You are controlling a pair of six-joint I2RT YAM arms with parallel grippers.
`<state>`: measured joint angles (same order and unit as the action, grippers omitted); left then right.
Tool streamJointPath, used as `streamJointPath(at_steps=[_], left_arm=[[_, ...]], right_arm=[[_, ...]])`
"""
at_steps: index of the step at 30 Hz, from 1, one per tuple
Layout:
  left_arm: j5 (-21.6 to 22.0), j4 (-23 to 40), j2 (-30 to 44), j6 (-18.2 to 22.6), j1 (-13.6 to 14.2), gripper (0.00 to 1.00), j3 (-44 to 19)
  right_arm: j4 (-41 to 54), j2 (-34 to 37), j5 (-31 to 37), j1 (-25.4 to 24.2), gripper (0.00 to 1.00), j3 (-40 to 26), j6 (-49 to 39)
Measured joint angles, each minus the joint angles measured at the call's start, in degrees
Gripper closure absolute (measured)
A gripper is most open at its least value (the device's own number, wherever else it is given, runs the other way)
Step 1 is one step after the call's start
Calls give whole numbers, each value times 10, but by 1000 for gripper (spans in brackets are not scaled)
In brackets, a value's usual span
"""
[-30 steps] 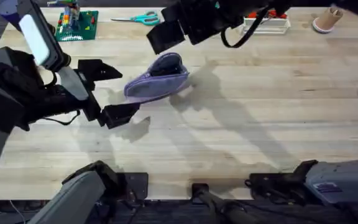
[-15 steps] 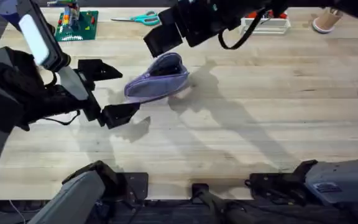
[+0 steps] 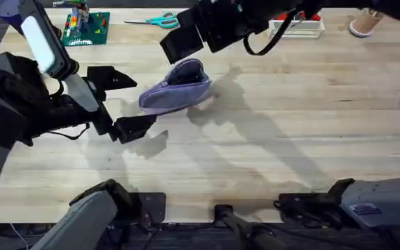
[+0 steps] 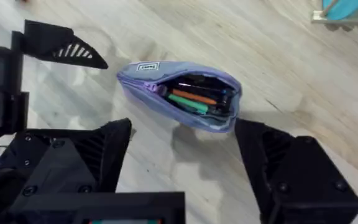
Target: Unzip the bag, pick up the pens from the table one at a time and place them inside, then zip the bag closed.
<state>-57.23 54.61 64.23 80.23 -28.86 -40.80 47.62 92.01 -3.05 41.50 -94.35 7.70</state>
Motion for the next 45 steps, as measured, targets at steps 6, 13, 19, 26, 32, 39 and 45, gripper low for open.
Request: streamJointPath(at_steps=[6,13,19,26,32,39,45], left_arm=[[0,0,0,0,0,7,0],[0,0,0,0,0,7,0],[0,0,0,0,0,7,0],[0,0,0,0,0,7,0],[0,0,0,0,0,7,0],[0,0,0,0,0,7,0],[0,0,0,0,0,7,0]], right_arm=[[-9,29,-28,0,6,0,0],[-14,69,-56,0,6,0,1],[-31,87,-119,0,6,0,3],[-36,111,-175,-1,6,0,13],[-39,128,-209,-14,6,0,31],[-64,165,-273,-52,6,0,43],[-80,189,-312,-62,6,0,45]])
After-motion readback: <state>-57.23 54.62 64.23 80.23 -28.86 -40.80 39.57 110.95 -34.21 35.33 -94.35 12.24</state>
